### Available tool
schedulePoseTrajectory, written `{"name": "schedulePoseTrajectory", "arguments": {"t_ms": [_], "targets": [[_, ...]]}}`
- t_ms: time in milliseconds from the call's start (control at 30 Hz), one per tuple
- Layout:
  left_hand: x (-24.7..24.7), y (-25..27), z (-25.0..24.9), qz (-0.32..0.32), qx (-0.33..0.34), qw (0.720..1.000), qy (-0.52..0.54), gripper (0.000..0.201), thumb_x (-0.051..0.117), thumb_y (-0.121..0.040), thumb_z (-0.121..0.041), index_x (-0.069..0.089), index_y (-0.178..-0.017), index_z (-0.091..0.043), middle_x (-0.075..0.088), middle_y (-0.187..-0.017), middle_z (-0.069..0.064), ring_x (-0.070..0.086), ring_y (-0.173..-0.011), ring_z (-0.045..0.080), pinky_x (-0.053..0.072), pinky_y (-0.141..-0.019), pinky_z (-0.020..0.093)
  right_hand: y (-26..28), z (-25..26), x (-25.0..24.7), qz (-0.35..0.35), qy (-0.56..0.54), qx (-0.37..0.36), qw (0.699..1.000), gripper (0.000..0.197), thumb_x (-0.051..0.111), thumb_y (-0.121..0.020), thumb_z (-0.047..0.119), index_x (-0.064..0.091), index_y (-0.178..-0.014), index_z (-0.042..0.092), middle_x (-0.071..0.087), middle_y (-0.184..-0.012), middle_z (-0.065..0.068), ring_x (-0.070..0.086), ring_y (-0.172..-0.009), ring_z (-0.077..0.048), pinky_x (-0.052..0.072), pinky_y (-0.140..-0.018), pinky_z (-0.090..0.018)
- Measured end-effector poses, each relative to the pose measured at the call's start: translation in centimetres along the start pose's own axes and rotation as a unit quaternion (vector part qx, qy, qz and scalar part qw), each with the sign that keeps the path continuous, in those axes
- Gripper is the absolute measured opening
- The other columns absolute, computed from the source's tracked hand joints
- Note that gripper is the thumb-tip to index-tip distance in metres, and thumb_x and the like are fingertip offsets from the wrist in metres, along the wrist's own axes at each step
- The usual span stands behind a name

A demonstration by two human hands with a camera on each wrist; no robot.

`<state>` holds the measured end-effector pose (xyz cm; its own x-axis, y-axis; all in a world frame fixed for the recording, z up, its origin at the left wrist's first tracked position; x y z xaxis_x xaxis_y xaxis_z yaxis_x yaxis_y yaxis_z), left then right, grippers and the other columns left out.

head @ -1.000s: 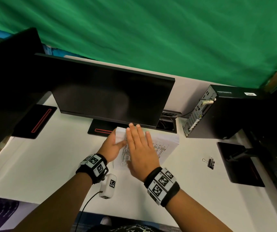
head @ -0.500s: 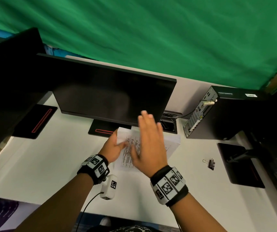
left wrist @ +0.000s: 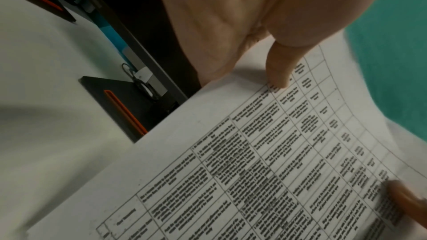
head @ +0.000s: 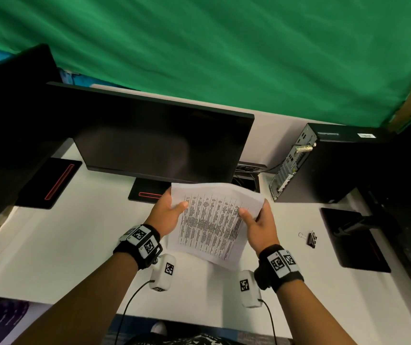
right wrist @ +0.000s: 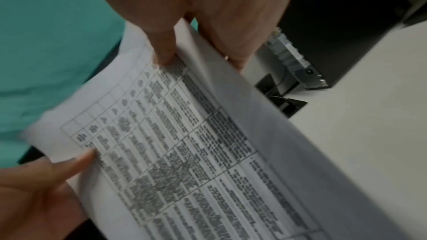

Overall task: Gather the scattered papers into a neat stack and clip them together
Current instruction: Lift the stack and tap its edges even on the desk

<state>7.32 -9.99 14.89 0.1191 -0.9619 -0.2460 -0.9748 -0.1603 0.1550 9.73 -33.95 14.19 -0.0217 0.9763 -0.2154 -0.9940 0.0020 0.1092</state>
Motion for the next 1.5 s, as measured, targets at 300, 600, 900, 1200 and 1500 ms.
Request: {"name": "schedulePoseTrajectory", "arguments": {"t_ms": [300, 600, 900, 1200, 1500], "targets": [[-1.3, 0.4, -4.5, -0.096, 0.086, 0.988, 0.080, 0.035, 0.057, -0.092, -0.002, 0.048, -0.120, -0.021, 0.064, -0.104, -0.013, 0.064, -0.091, -0.008, 0.050, -0.072, 0.010, 0.0, 5.7, -0.1, -0.024, -0.016, -0.167, 0.986, 0.025, 0.060, -0.096, 0.015, 0.043, -0.107, 0.027, 0.063, -0.115, 0.007, 0.064, -0.095, 0.006, 0.059, -0.080, -0.026], [0.4, 2.7, 2.5, -0.048, -0.020, 0.999, -0.009, 0.033, 0.054, -0.096, -0.013, 0.048, -0.128, -0.018, 0.062, -0.105, -0.010, 0.062, -0.100, 0.006, 0.052, -0.091, 0.030, 2.0, -3.0, 1.8, 0.039, -0.022, 0.001, 0.999, 0.043, 0.061, -0.095, 0.027, 0.045, -0.133, 0.016, 0.065, -0.124, -0.004, 0.063, -0.116, -0.016, 0.052, -0.102, -0.047], [-1.6, 1.0, 1.0, -0.066, 0.064, 0.995, 0.030, 0.035, 0.059, -0.092, -0.007, 0.053, -0.127, -0.009, 0.068, -0.112, -0.004, 0.065, -0.101, 0.000, 0.049, -0.082, 0.010, 0.9, -0.7, 0.9, 0.021, -0.077, -0.026, 0.997, 0.032, 0.063, -0.094, 0.012, 0.051, -0.123, 0.019, 0.068, -0.118, 0.000, 0.067, -0.108, -0.010, 0.057, -0.083, -0.023], [0.1, 1.1, 6.8, -0.002, -0.030, 0.999, -0.024, 0.036, 0.054, -0.095, -0.014, 0.049, -0.130, -0.019, 0.061, -0.123, -0.001, 0.059, -0.110, 0.015, 0.052, -0.085, 0.024, 1.2, -6.7, 2.3, 0.061, 0.001, 0.048, 0.997, 0.053, 0.064, -0.094, 0.019, 0.040, -0.142, 0.014, 0.064, -0.130, -0.004, 0.059, -0.123, -0.021, 0.046, -0.107, -0.053], [-0.5, 0.1, 7.1, 0.011, -0.031, 0.998, -0.054, 0.040, 0.056, -0.095, -0.016, 0.046, -0.133, -0.016, 0.060, -0.129, 0.004, 0.058, -0.118, 0.022, 0.050, -0.096, 0.035, 0.9, -4.7, 1.2, 0.026, -0.034, -0.012, 0.999, 0.047, 0.071, -0.087, 0.006, 0.052, -0.115, 0.038, 0.067, -0.117, 0.003, 0.063, -0.112, -0.016, 0.053, -0.095, -0.038]]}}
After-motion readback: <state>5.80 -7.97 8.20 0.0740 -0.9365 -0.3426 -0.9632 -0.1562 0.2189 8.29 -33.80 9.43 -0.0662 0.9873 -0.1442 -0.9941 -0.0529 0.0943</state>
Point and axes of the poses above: each hand's wrist, its own y-axis away from the middle knuckle, its own x-axis out of the palm, z = x × y, the point moved 2 cm from there along -y, towards the middle knuckle
